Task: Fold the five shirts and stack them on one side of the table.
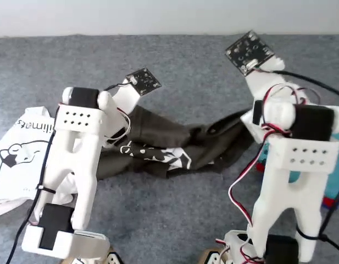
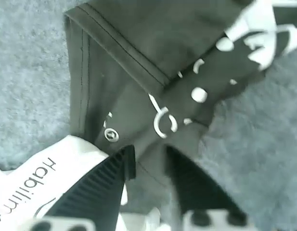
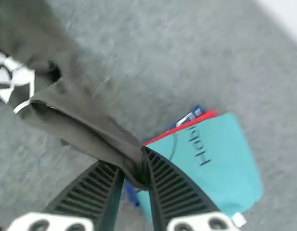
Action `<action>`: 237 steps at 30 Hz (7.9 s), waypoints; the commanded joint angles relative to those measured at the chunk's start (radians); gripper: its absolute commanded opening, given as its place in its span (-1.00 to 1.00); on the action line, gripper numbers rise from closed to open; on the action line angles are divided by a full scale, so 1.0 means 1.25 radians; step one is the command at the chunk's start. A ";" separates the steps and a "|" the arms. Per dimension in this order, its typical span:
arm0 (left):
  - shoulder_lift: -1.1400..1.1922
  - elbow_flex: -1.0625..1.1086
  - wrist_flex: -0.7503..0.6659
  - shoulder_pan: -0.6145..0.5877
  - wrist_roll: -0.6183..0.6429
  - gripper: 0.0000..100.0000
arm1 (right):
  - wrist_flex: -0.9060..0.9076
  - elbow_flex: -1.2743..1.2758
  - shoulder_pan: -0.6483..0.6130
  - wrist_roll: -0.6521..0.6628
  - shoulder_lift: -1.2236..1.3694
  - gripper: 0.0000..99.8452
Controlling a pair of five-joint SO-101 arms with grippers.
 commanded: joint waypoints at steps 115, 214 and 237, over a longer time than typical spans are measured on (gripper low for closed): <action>-0.403 -0.861 0.086 -0.155 -0.098 -0.97 | -0.652 -0.193 0.150 0.287 -0.377 -0.98; 0.216 -0.048 0.153 -0.221 -0.203 -0.96 | 0.029 0.369 0.071 0.150 0.122 -0.98; 0.209 0.123 0.156 -0.271 -0.215 -0.96 | -0.056 0.830 0.080 0.241 -0.131 -0.98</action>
